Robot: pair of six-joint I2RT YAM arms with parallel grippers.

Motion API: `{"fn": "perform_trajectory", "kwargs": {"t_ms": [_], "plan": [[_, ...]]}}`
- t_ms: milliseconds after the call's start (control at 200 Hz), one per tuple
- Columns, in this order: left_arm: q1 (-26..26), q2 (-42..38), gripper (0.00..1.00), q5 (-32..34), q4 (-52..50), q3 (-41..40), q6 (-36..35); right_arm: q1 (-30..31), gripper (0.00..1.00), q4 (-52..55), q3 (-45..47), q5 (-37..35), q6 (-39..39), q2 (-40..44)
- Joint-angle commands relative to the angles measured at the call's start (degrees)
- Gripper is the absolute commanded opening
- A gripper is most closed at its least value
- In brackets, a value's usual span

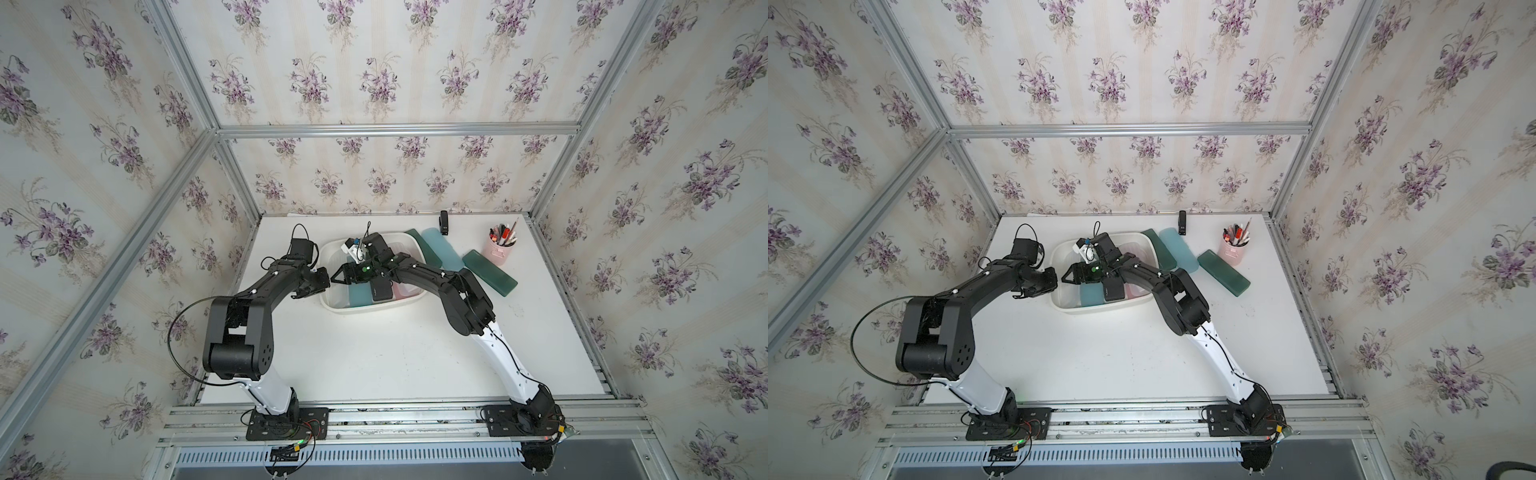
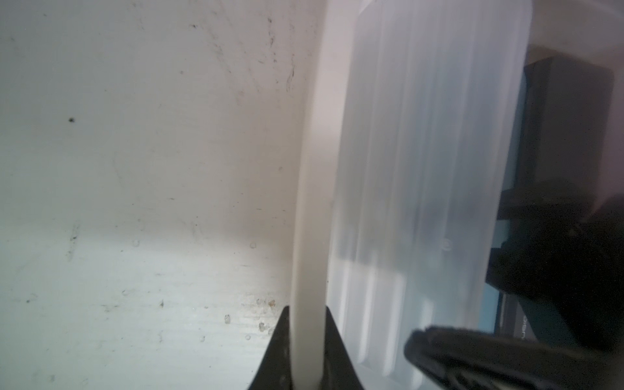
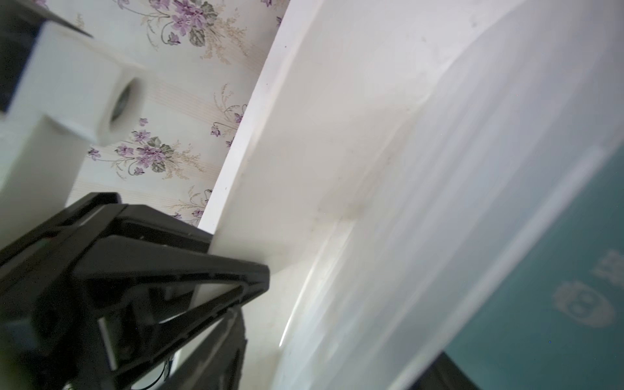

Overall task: Put the pencil case into the storage box
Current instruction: Adjust the pencil case in the storage box.

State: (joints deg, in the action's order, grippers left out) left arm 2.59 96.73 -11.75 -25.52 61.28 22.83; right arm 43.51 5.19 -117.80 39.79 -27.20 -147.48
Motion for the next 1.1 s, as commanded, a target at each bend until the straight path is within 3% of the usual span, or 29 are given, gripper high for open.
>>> {"fn": "perform_trajectory", "kwargs": {"t_ms": [0,190,315,664,1099], "plan": [[0.0,0.5,0.14,-1.7,1.2,0.3,-1.5,-0.2,0.48,6.7,0.6,-3.6,-0.1,-1.1],[0.0,0.5,0.14,-1.3,1.0,0.3,-1.6,-0.4,0.29,6.7,0.4,-3.5,-0.2,-1.3],[0.0,0.4,0.15,-0.9,0.8,0.4,-1.6,-0.6,0.24,7.5,0.8,-3.9,0.3,-0.1],[-0.1,-0.6,0.15,1.7,0.5,-0.1,-2.2,-1.6,0.21,5.0,5.5,-3.8,-0.1,6.7],[-0.1,-1.7,0.15,2.8,-0.3,-0.1,-2.4,-6.8,0.21,0.5,20.9,-3.7,-0.4,19.9]]}}
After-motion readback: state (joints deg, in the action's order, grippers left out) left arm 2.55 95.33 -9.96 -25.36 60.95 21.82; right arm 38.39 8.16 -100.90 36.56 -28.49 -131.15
